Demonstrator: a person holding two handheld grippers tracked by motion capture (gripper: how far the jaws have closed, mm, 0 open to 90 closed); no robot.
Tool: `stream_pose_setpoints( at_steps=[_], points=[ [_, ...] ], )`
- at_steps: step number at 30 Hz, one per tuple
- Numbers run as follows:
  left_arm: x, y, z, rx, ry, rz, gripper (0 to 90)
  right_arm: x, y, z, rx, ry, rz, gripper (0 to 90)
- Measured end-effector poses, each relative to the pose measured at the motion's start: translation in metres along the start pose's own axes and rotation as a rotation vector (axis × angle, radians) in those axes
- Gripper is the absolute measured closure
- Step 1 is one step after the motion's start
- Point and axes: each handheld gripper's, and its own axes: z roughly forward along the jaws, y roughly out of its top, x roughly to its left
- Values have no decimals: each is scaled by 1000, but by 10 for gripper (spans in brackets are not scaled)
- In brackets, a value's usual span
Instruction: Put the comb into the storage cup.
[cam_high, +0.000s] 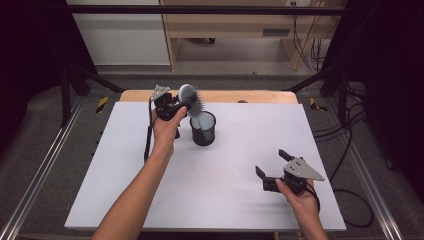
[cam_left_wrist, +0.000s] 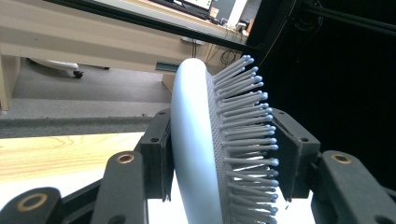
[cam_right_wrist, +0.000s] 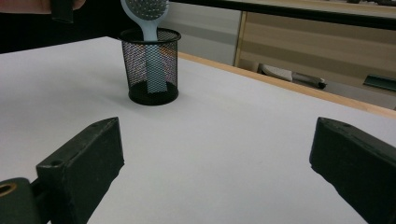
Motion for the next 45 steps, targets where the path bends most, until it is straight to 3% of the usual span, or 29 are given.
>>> stream_pose_setpoints(
  at_steps=[27, 32, 45],
  points=[
    [7, -1, -2, 4, 14, -15, 462, 0, 0, 0, 3, 2, 2, 31],
    [10, -1, -2, 2, 16, -43, 461, 0, 0, 0, 3, 2, 2, 31],
    [17, -3, -4, 0, 19, -69, 456, 0, -1, 1, 9, 4, 4, 32]
  ],
)
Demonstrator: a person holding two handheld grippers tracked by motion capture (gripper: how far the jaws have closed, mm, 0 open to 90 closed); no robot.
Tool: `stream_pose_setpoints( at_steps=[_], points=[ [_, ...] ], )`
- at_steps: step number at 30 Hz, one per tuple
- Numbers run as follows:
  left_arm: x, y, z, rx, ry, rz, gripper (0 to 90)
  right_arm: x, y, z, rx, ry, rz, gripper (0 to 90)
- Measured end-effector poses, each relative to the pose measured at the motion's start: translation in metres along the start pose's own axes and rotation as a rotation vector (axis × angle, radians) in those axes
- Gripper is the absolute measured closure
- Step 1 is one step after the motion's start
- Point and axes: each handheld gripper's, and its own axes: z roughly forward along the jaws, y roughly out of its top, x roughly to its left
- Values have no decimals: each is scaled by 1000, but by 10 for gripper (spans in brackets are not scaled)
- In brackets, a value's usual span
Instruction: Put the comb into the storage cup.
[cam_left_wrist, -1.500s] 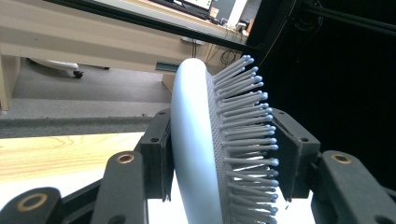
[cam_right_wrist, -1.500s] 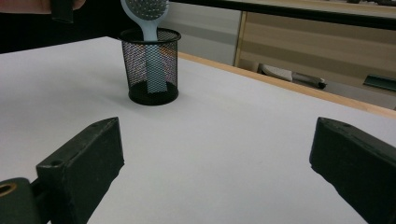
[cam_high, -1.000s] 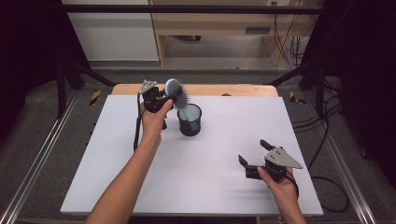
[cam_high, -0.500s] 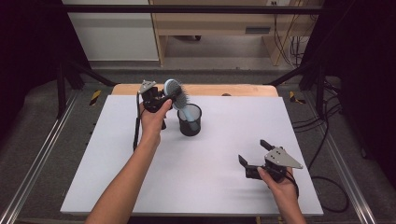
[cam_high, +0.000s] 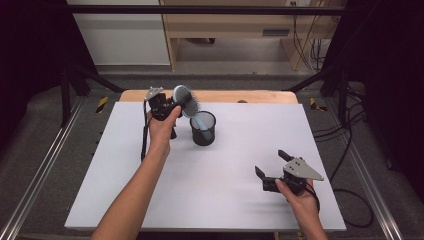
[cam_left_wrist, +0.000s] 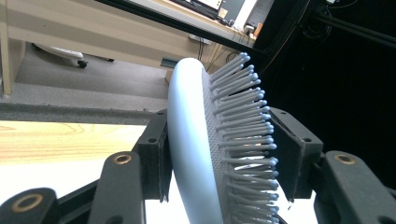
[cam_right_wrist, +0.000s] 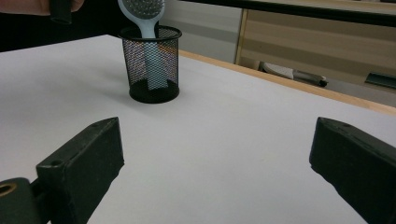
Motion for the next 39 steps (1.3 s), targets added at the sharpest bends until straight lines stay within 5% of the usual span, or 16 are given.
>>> stream_pose_setpoints(
  at_steps=[17, 35, 39],
  points=[
    [-1, 1, -1, -5, 14, 27, 427, 1, 0, 1, 3, 4, 1, 32],
    [-2, -1, -3, -36, 14, 73, 258, 2, 0, 1, 7, 8, -1, 32],
    [-3, -2, -3, -30, 35, 82, 154, 2, -1, 2, 9, 11, -4, 32]
  ],
)
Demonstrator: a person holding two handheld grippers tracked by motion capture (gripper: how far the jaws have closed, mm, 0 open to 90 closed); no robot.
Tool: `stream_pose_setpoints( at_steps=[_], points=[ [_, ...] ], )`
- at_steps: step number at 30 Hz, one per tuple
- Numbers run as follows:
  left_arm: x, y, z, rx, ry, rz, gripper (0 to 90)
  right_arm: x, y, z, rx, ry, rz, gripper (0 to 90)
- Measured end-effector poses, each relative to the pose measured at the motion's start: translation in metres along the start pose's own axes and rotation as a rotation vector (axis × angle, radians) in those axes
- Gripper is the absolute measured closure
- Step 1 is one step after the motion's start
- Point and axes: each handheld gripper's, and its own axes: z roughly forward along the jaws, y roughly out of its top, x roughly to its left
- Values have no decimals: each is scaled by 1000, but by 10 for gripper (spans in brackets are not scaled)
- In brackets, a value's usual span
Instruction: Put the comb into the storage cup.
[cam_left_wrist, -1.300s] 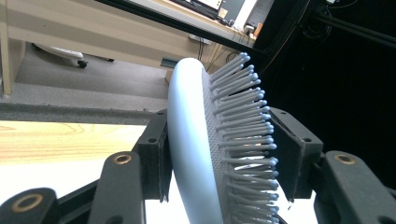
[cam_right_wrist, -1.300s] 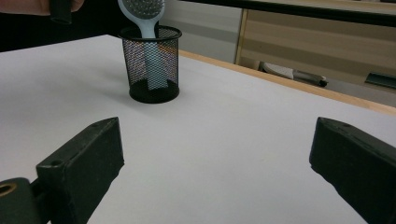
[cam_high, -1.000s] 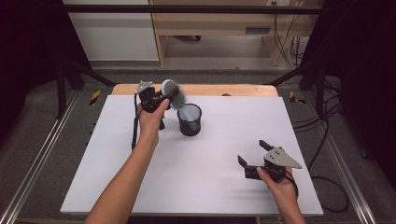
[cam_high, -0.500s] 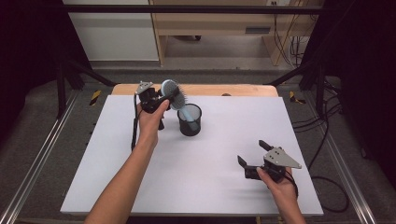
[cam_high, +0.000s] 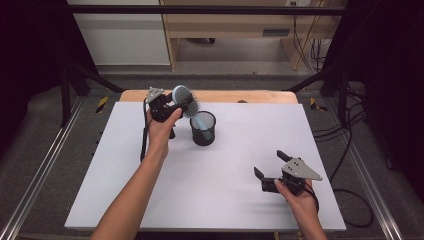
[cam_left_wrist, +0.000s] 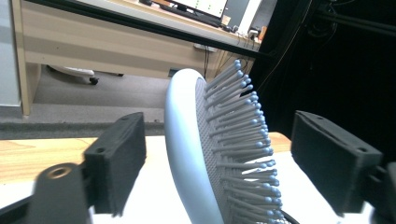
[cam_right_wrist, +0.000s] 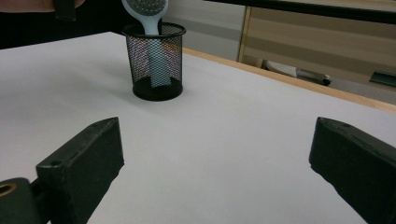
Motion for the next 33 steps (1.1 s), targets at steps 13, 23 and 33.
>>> stream_pose_setpoints(
  at_steps=[13, 23, 33],
  points=[
    [0, -3, -4, 40, 1, 6, 33, 1, 0, 1, 3, 3, 1, 32],
    [-8, -8, -12, 74, 4, 58, 28, 3, 0, 3, 6, 5, -5, 32],
    [-17, -13, -31, 123, 21, 118, 28, 8, 1, 6, 11, 10, -13, 32]
  ],
)
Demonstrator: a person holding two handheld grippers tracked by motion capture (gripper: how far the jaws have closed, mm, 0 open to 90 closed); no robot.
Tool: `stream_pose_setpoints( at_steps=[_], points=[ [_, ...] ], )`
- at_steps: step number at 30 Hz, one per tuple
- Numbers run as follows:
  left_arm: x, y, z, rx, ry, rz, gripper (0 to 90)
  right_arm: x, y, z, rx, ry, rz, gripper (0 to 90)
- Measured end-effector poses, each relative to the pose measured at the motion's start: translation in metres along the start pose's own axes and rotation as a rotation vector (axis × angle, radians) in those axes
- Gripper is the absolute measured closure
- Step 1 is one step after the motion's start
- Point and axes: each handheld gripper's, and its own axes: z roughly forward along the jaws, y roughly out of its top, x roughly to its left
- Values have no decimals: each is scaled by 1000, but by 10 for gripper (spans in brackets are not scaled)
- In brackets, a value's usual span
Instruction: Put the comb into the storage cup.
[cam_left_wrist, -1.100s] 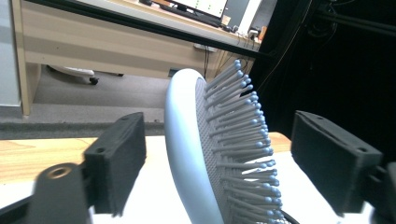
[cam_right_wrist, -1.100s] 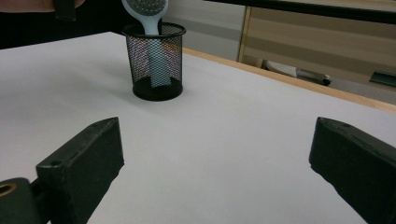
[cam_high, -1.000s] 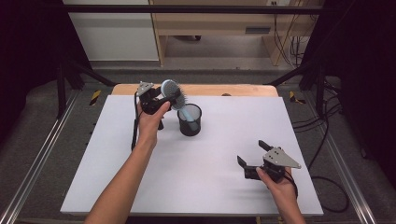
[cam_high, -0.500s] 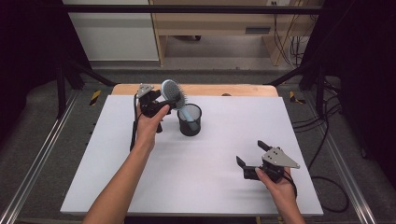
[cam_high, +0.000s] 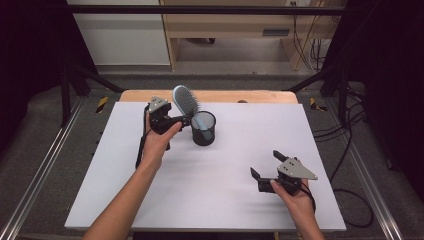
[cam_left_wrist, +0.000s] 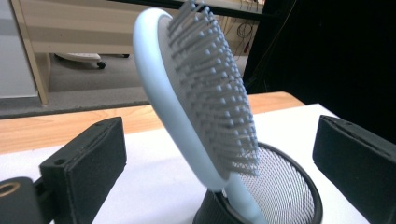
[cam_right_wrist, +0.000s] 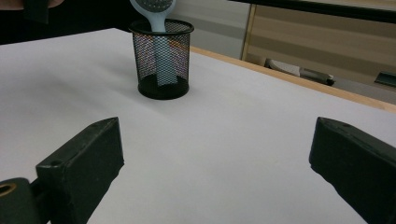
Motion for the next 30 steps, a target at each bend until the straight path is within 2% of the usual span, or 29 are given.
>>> stream_pose_setpoints(
  at_steps=[13, 16, 25, 30],
  points=[
    [-2, -6, -24, 23, 31, 48, 27, 1, 0, 0, 3, -3, -6, 31],
    [-3, -7, -29, 14, 32, 62, 27, 1, 0, 0, 3, -3, -8, 31],
    [-2, -7, -45, -9, 13, 68, 24, 0, 0, -1, 6, -7, -4, 31],
    [2, -7, -58, -35, 20, 64, 24, 0, 0, -1, 10, -8, 4, 31]
  ],
)
